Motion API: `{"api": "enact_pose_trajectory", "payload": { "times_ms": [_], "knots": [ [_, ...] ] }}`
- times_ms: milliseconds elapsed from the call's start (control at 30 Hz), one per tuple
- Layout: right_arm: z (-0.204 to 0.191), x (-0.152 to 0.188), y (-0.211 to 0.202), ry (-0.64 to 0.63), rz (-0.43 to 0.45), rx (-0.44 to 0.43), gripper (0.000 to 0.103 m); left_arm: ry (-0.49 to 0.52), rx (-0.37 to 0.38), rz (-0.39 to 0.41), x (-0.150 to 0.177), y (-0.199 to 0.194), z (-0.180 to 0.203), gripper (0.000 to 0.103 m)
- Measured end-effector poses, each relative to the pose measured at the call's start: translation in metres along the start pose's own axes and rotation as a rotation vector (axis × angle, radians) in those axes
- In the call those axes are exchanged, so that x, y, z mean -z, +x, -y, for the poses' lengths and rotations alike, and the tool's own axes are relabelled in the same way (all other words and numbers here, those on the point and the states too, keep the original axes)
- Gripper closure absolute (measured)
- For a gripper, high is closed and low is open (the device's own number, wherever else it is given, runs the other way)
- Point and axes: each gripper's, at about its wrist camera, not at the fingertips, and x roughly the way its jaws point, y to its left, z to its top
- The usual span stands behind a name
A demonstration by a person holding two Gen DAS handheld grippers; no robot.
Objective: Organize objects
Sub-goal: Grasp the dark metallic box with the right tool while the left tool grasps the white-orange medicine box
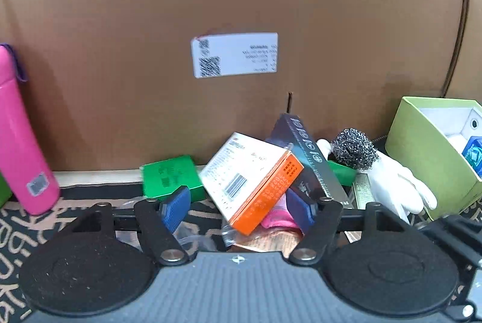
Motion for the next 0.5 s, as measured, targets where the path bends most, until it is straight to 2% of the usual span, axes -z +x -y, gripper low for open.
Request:
{"api": "enact_pose_trajectory", "payload": {
  "times_ms": [67, 100, 167, 233, 333, 433, 500],
  "knots": [
    [0.004, 0.002, 0.000, 0.021, -0.010, -0.010, 0.078, 0.009, -0.005, -0.007, 0.000, 0.006, 0.004, 0.038],
    [0.005, 0.005, -0.003, 0.022, -0.013, -0.007, 0.078, 0.015, 0.007, -0.012, 0.000, 0.009, 0.005, 0.054],
    [0.010, 0.009, -0.010, 0.017, -0.010, 0.003, 0.081, 0.021, 0.011, -0.024, 0.002, 0.012, 0.007, 0.057],
    [0.017, 0.011, -0.019, 0.032, -0.013, -0.007, 0.081, 0.035, 0.005, -0.014, 0.005, 0.005, 0.009, 0.078],
    [0.021, 0.018, -0.038, 0.010, -0.018, -0.006, 0.081, -0.022, 0.086, -0.004, 0.014, -0.024, 0.003, 0.078],
    [0.019, 0.032, -0.065, -0.027, -0.015, 0.003, 0.081, -0.076, 0.171, 0.017, 0.034, -0.063, -0.006, 0.079],
    [0.016, 0.043, -0.083, -0.076, -0.015, 0.027, 0.081, -0.108, 0.211, 0.005, 0.053, -0.084, -0.009, 0.080]
  ]
}}
